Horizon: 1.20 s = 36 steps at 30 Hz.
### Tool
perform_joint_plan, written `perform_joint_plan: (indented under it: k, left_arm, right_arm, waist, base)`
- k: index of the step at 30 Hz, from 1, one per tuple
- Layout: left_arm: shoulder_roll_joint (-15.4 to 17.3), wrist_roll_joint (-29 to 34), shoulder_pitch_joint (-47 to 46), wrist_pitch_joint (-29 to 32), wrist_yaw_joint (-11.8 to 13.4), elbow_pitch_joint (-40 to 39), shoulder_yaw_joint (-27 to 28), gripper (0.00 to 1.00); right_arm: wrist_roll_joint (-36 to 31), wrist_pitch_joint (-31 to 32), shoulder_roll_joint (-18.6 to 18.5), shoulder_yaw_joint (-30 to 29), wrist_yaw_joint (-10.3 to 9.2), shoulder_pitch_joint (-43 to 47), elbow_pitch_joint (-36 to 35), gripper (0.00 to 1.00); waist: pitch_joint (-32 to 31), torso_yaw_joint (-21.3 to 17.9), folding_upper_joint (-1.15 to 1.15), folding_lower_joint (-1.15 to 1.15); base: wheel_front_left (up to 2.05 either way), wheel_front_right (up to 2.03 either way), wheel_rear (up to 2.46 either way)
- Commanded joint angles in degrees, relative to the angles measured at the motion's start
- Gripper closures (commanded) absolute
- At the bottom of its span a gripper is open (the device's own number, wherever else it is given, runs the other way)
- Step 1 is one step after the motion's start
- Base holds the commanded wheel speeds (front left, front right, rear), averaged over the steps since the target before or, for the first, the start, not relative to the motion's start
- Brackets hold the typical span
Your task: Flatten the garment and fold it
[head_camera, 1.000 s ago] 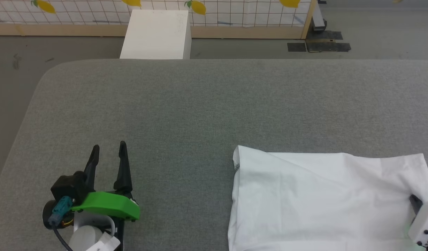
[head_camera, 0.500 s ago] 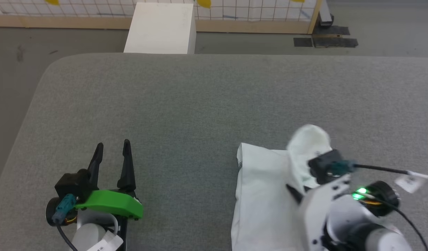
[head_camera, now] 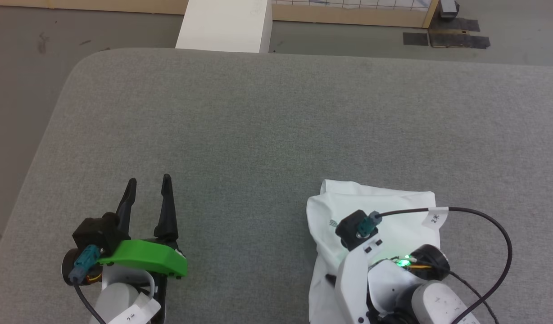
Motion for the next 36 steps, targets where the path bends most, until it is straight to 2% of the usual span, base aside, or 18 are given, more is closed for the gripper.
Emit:
perform_joint_plan:
  k: [1,6,11,15,17,20,25,27,32,36]
  left_arm:
    - [-0.2,-0.7,-0.8,-0.4,-0.2,0.0,0.1,0.0]
    - [-0.2,-0.6,-0.2,-0.4,0.0,0.1,0.4,0.0]
    - [-0.2,-0.5,0.2,-0.4,0.0,0.2,0.6,0.0]
    - [-0.2,-0.3,0.7,-0.4,-0.1,0.0,0.9,0.0]
    - [-0.2,-0.3,1.0,-0.4,-0.1,-0.2,1.0,0.0]
    - [-0.2,-0.3,1.4,-0.4,0.0,-0.6,1.1,0.0]
    - [-0.2,-0.3,2.0,-0.4,0.1,-1.1,1.1,0.0]
    - [-0.2,-0.3,2.2,-0.4,0.2,-1.2,0.9,0.0]
    - [-0.2,-0.6,2.6,-0.4,0.2,-1.4,0.6,0.0]
    - [-0.2,-0.7,2.8,-0.4,0.3,-1.6,0.6,0.0]
  right_arm:
    - [1.2,-0.1,0.4,0.5,-0.09,-0.8,0.1,0.0]
    - [4.6,-1.3,0.4,1.3,-0.09,0.0,-3.5,0.0]
    - [10.2,-6.7,0.4,-1.2,-0.09,2.2,-12.3,0.0]
    - [14.6,-14.7,0.9,-10.1,-0.09,5.2,-18.0,0.0]
    - [18.6,-19.3,1.0,-15.3,-0.09,6.5,-18.5,0.0]
    - [26.2,-25.5,1.0,-22.2,-0.09,7.8,-15.9,0.0]
    - [33.1,-27.5,1.0,-30.4,-0.09,8.7,-7.4,0.0]
    - [35.3,-26.0,1.0,-32.8,-0.09,8.6,-3.4,0.0]
    - [42.6,-17.1,1.0,-36.4,-0.09,7.3,6.7,0.0]
    - [44.8,-10.8,1.0,-38.0,-0.09,5.4,13.2,0.0]
  waist:
    - [-0.1,0.0,0.0,0.0]
    - [-0.9,-0.9,0.0,0.0]
    - [-2.3,-2.5,0.0,0.0]
    - [-3.4,-4.1,0.0,0.0]
    - [-3.8,-4.9,0.0,0.0]
    - [-4.2,-6.0,0.0,0.0]
    - [-4.4,-6.9,0.0,0.0]
    - [-4.4,-7.0,0.0,0.0]
    - [-4.0,-6.6,0.0,0.0]
    - [-3.5,-5.9,0.0,0.0]
  base:
    - [0.0,0.0,0.0]
    - [0.0,0.0,0.0]
    - [0.0,0.0,0.0]
    - [0.0,0.0,0.0]
    - [0.0,0.0,0.0]
    - [0.0,0.0,0.0]
    - [0.0,0.0,0.0]
    - [0.0,0.0,0.0]
    - [0.0,0.0,0.0]
    - [0.0,0.0,0.0]
